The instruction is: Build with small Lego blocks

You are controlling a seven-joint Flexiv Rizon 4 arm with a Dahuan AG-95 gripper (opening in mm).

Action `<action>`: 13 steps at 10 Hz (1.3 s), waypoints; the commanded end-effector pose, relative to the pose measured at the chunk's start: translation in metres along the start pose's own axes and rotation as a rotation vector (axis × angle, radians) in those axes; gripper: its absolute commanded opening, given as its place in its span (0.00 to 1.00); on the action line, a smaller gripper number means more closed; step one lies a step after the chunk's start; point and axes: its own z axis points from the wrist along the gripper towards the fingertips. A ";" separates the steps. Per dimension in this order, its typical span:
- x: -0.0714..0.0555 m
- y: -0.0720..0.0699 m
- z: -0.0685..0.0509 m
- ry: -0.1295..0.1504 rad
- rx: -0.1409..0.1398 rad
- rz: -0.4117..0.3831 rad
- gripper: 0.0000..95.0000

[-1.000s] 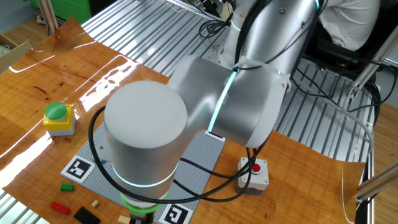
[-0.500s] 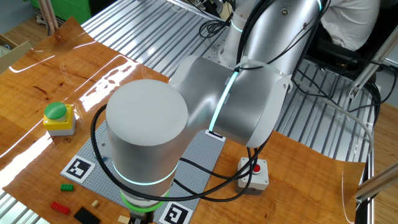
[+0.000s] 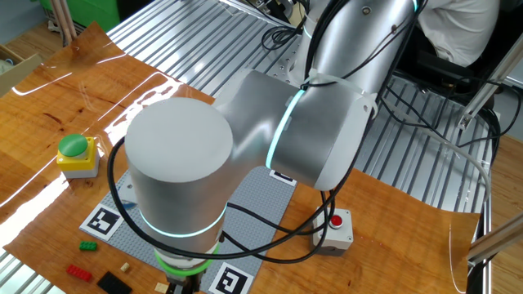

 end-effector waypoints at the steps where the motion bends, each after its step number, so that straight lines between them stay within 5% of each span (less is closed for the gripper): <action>1: 0.000 0.000 0.000 0.008 0.006 -0.066 0.00; 4: 0.000 0.000 0.000 -0.001 0.009 -0.093 0.00; 13: 0.000 0.000 0.000 0.031 -0.021 -0.132 0.00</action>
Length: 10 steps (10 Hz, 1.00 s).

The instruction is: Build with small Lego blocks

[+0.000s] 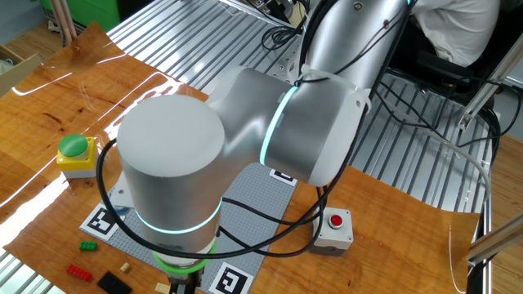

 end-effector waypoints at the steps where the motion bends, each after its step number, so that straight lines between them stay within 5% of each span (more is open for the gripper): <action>1: 0.000 -0.001 0.000 0.009 -0.010 0.045 0.00; 3: 0.000 -0.001 0.000 0.010 -0.026 0.112 0.40; 10: 0.000 -0.001 0.000 0.008 -0.035 0.176 0.40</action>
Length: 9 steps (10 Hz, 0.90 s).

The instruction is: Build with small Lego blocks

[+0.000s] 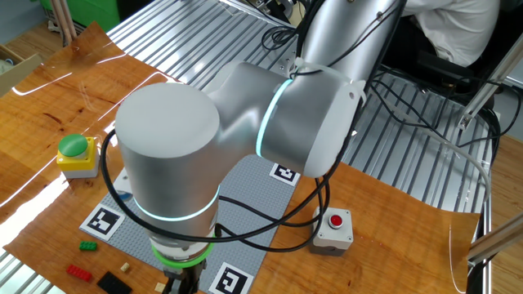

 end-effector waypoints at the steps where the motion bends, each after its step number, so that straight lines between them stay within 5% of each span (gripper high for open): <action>1: 0.000 -0.001 -0.001 0.001 -0.003 0.018 0.40; 9: 0.007 0.015 0.003 -0.009 0.001 0.069 0.40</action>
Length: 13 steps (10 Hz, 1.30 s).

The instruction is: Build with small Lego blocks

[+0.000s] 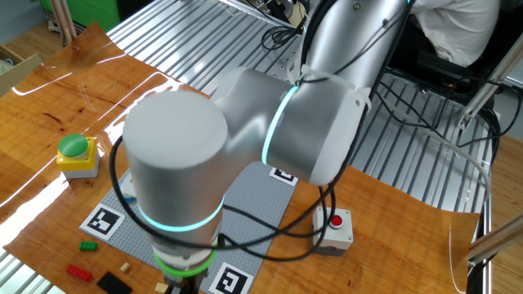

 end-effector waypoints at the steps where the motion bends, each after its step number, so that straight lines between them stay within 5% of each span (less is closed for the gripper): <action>1: 0.002 0.004 0.002 0.001 -0.003 0.004 0.40; 13: 0.003 0.016 0.032 0.003 -0.039 0.049 0.40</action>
